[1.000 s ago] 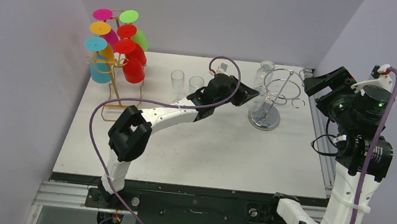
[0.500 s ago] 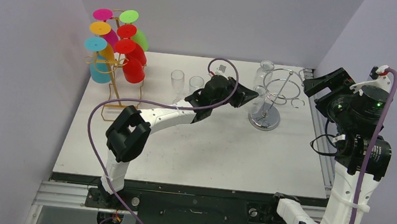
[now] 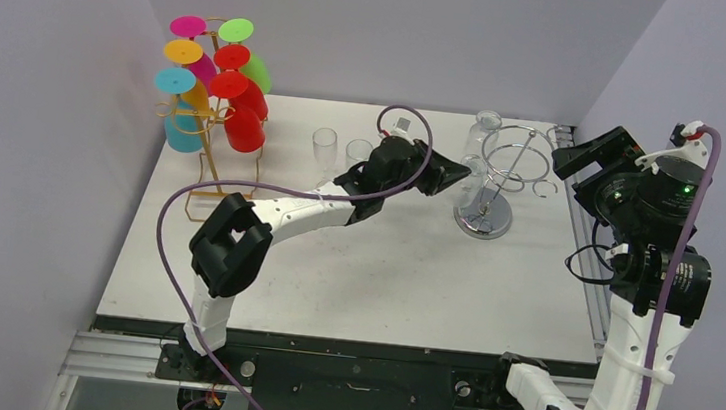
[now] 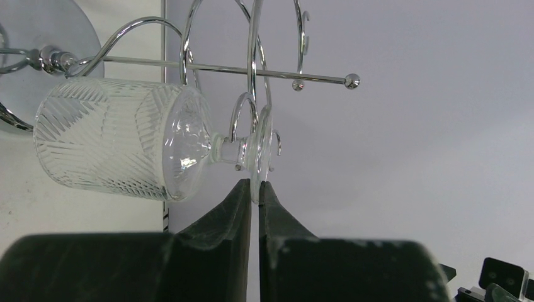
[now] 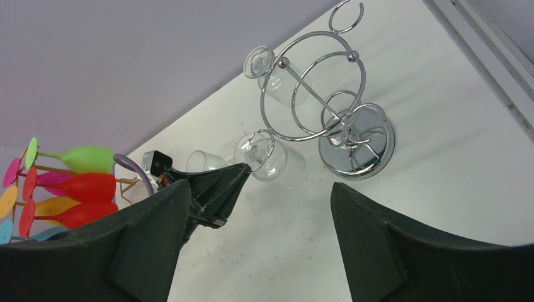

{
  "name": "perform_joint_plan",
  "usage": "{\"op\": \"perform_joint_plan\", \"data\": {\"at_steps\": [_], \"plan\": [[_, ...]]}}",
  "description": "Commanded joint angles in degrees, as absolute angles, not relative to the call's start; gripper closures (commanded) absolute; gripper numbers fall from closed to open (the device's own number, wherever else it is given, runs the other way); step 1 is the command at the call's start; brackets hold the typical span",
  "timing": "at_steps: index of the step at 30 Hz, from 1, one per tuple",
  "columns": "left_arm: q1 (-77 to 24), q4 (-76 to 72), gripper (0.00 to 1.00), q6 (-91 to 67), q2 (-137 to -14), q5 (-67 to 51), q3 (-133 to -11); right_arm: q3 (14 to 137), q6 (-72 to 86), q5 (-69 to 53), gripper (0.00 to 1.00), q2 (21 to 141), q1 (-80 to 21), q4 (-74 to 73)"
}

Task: Take the wine glass off the wine glass rack
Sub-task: Pick up the wine glass from the wine rack.

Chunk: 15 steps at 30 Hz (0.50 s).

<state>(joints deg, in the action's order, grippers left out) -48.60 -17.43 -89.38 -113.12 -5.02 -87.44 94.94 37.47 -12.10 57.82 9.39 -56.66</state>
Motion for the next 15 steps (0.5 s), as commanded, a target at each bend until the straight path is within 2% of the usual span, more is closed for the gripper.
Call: {"op": "perform_joint_plan", "data": {"at_steps": [1, 15], "plan": [[-48.3, -25.0, 1.00, -89.9, -108.1, -7.3, -87.7, 94.7, 36.5, -10.7, 0.23, 57.4, 9.7, -54.5], [-47.4, -28.0, 1.00, -90.9, -107.4, -10.6, -85.6, 93.4, 36.5, -10.8, 0.23, 57.6, 9.7, -53.8]]}}
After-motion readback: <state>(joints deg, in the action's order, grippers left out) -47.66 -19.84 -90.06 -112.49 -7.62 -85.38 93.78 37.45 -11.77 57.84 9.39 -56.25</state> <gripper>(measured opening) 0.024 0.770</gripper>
